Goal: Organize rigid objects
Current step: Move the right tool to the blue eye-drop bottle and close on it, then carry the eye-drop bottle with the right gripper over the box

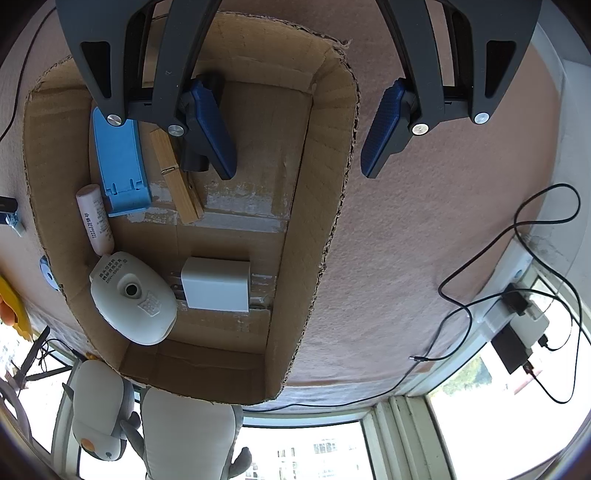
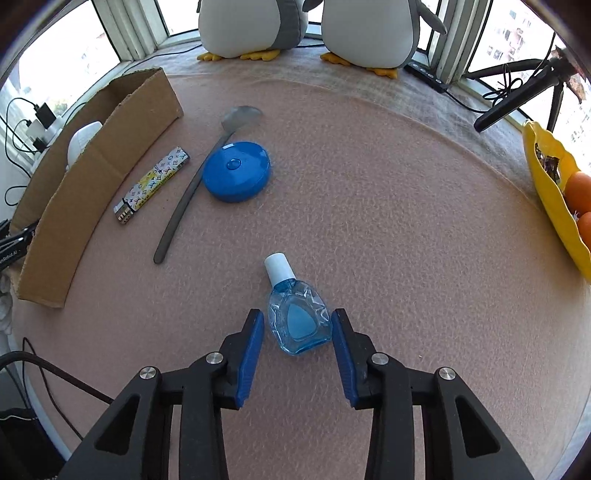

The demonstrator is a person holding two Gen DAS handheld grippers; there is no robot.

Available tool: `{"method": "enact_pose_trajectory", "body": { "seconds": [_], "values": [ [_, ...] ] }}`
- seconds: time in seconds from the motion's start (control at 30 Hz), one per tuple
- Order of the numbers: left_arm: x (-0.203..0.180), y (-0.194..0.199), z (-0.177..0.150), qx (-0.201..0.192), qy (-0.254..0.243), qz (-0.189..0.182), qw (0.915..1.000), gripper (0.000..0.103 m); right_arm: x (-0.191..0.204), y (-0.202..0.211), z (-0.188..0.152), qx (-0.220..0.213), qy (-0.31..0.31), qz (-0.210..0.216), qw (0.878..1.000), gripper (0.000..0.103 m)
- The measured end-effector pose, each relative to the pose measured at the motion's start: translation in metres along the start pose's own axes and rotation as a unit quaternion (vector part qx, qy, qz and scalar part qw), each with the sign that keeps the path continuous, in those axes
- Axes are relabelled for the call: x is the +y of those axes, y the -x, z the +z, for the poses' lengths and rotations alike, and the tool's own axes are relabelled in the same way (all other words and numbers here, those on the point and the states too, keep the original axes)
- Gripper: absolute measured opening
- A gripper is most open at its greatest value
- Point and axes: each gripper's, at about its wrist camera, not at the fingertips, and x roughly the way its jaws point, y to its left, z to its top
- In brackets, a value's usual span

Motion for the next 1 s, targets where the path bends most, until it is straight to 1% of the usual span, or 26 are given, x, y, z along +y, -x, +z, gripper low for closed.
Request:
{"method": "enact_pose_trajectory", "body": {
  "seconds": [0.07,0.17,0.23,0.33,0.47,0.6,0.7,0.8,1.0],
  "values": [
    [-0.001,0.0,0.0,-0.001,-0.003,0.0,1.0,0.071,0.001,0.0,0.001,0.004,0.004,-0.004,1.0,0.031],
    [-0.001,0.0,0.0,-0.001,-0.005,0.0,1.0,0.071,-0.002,0.0,0.001,0.005,-0.008,-0.003,1.0,0.03],
    [-0.002,0.0,-0.001,-0.003,-0.008,-0.001,1.0,0.071,-0.001,0.0,0.0,0.003,-0.013,-0.011,1.0,0.03],
    [-0.002,0.001,-0.002,-0.004,-0.009,-0.003,0.9999,0.071,0.002,0.004,0.001,-0.006,-0.026,-0.017,0.999,0.03],
    [-0.002,0.002,-0.002,-0.003,-0.007,-0.009,0.9999,0.071,0.013,0.022,0.002,-0.027,-0.044,-0.012,0.999,0.03],
    [-0.001,0.002,-0.002,-0.004,-0.01,-0.008,0.9999,0.071,0.038,0.044,0.011,-0.055,-0.04,0.003,0.998,0.03],
    [-0.001,0.002,-0.003,-0.005,-0.004,-0.012,0.9999,0.071,0.064,0.058,0.02,-0.075,-0.022,0.016,0.997,0.03],
    [-0.001,0.002,-0.003,-0.005,-0.001,-0.012,0.9999,0.071,0.09,0.068,0.03,-0.088,-0.007,0.039,0.995,0.03],
    [-0.001,0.002,-0.003,-0.004,0.004,-0.012,0.9999,0.071,0.135,0.067,0.047,-0.09,0.025,0.073,0.993,0.03]
  ]
}}
